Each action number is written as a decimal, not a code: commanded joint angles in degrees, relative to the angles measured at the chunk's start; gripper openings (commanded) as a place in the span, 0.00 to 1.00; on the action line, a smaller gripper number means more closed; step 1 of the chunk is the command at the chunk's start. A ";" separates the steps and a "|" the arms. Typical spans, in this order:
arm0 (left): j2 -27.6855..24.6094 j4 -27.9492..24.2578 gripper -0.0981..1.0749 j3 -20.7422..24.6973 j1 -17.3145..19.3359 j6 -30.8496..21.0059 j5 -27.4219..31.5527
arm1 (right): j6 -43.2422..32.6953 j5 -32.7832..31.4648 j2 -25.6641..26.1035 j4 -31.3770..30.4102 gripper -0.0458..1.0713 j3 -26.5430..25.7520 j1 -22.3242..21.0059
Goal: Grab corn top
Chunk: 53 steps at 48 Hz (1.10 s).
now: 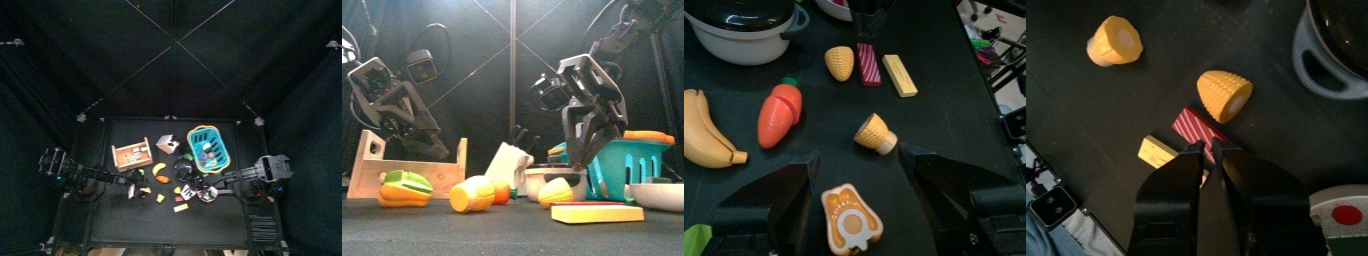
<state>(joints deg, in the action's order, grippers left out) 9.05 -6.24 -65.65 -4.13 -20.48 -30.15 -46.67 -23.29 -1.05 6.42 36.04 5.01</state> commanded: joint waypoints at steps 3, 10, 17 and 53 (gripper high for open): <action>0.18 0.62 0.90 0.79 0.18 0.09 -0.18 | 0.09 1.32 -0.97 0.00 0.56 -2.20 0.88; 0.18 0.62 0.90 0.88 0.18 0.09 -0.18 | 0.09 1.85 -3.96 0.00 0.56 -4.04 1.76; 0.18 0.62 0.90 0.79 0.18 0.26 -0.18 | 0.00 1.67 -6.33 -0.44 0.56 -4.83 1.93; 0.18 0.62 0.90 0.53 0.18 0.26 -0.18 | -0.09 -1.14 -6.06 -5.54 0.56 -5.36 -2.02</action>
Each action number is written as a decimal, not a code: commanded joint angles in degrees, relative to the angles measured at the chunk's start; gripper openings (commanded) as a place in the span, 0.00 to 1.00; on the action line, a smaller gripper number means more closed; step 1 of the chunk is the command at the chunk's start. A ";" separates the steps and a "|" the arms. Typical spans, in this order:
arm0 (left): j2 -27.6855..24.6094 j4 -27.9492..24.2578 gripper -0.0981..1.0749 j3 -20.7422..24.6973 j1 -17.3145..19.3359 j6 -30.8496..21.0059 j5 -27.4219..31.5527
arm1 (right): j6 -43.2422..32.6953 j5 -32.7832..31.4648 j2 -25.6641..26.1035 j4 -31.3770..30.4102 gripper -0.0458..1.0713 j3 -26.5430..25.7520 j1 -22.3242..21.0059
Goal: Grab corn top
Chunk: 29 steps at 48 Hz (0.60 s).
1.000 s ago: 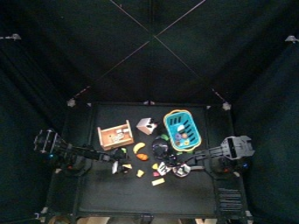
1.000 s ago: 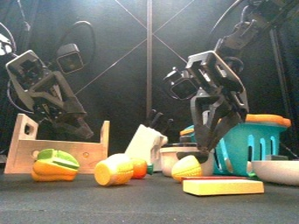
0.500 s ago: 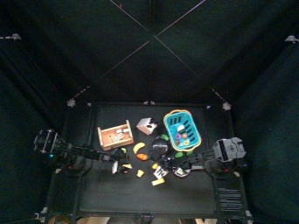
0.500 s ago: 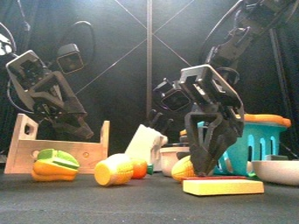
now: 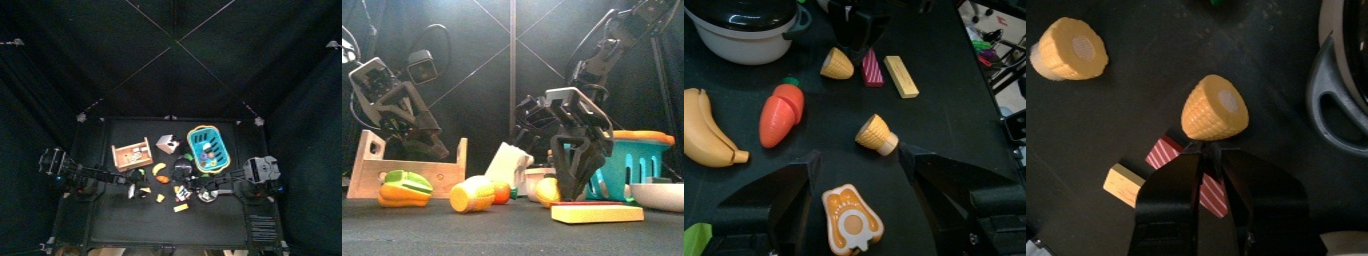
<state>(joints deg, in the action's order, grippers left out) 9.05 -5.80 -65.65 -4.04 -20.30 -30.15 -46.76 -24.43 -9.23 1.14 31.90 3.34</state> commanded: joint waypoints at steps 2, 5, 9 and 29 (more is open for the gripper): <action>0.18 0.18 0.90 0.44 0.09 0.09 -0.18 | 0.00 0.00 2.11 -0.44 0.56 -1.23 -0.53; 0.18 0.18 0.90 0.53 0.09 0.09 -0.18 | 0.00 -0.09 2.11 -0.79 0.55 -1.14 -0.79; 0.18 0.18 0.90 0.44 0.18 0.09 -0.18 | 0.00 -0.79 2.11 -1.32 0.55 -1.23 -1.49; 0.09 0.18 0.90 0.35 0.09 0.00 -0.18 | 0.09 -8.70 7.56 -6.68 0.57 -1.32 -0.97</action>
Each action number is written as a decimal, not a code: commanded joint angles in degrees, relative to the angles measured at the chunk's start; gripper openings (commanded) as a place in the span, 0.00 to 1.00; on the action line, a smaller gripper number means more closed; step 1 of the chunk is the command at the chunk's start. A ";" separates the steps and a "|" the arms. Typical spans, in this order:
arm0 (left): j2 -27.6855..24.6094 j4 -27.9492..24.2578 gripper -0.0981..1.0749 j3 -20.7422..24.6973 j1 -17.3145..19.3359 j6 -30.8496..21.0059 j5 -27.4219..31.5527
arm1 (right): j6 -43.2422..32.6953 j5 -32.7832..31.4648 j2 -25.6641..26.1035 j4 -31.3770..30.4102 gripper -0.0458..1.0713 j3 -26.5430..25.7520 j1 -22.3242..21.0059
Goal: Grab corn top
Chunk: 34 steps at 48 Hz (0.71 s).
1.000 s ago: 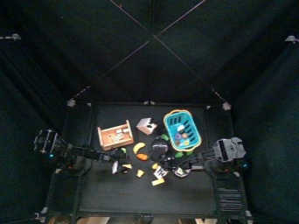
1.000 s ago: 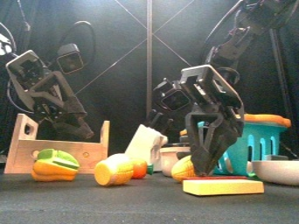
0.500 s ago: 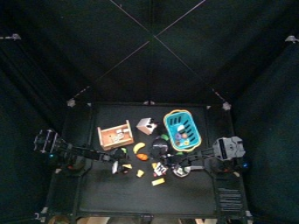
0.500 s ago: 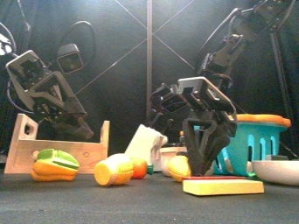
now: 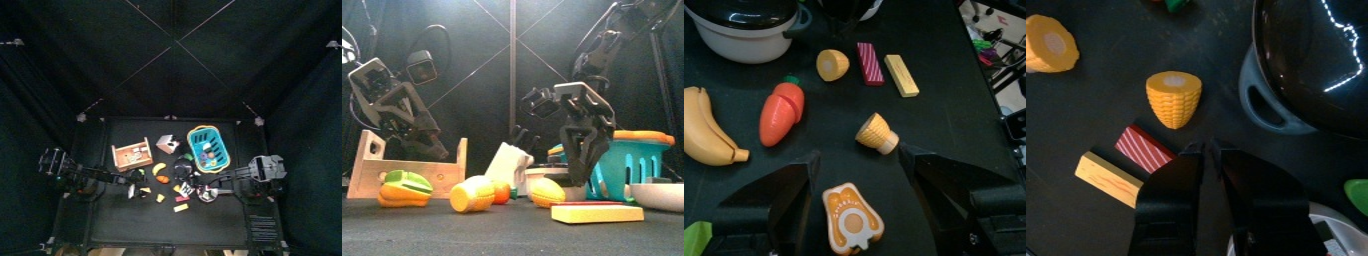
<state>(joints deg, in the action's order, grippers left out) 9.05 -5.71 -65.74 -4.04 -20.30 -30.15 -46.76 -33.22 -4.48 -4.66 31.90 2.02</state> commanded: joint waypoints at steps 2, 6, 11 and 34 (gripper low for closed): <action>0.18 0.09 0.90 0.44 0.09 0.00 -0.18 | 0.09 0.35 2.90 -1.67 0.58 -1.32 0.79; 0.09 0.09 0.90 0.44 0.09 0.00 -0.18 | 0.09 2.11 2.64 -4.83 0.61 -1.32 1.58; 0.00 0.09 0.90 0.44 0.09 0.00 -0.18 | 0.00 4.57 2.37 -8.35 0.68 -1.49 2.20; 0.00 0.09 0.90 0.44 0.09 -0.09 -0.18 | -1.93 5.71 -0.35 -10.72 0.93 -2.72 3.78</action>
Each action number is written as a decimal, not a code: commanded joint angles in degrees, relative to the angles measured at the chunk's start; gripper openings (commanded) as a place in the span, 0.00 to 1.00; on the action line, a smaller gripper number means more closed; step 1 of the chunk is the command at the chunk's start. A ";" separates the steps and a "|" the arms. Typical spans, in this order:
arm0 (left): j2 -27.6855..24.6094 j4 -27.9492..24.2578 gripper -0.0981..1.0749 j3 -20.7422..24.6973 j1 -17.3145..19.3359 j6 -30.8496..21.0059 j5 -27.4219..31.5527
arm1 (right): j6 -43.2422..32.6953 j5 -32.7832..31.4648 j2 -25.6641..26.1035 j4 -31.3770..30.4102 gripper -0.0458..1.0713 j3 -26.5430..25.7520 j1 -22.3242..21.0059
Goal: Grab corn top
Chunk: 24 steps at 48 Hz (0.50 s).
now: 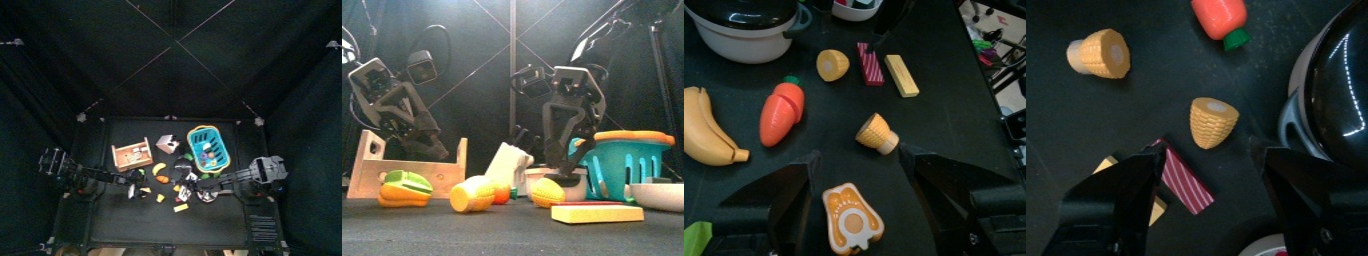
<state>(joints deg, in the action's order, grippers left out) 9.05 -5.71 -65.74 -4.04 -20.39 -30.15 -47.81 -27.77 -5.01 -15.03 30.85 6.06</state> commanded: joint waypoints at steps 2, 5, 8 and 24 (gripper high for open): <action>0.00 0.09 0.90 0.44 0.18 0.00 -0.18 | -1.67 0.26 -0.44 -0.44 0.94 -1.93 -0.35; 0.00 0.09 0.90 0.44 0.09 0.00 -0.18 | -3.16 0.18 -1.14 -0.79 0.94 -2.11 -0.35; 0.00 0.09 0.90 0.44 0.09 0.00 -0.18 | -4.57 -0.09 -1.49 -2.02 0.94 -2.02 -0.35; 0.00 0.44 0.90 0.44 0.18 0.00 -0.18 | -14.06 0.18 -4.13 -10.28 0.93 -2.20 -0.26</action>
<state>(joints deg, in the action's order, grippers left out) 8.96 -5.36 -65.74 -3.96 -20.39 -30.15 -60.03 -27.77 -9.76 -23.82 29.44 5.98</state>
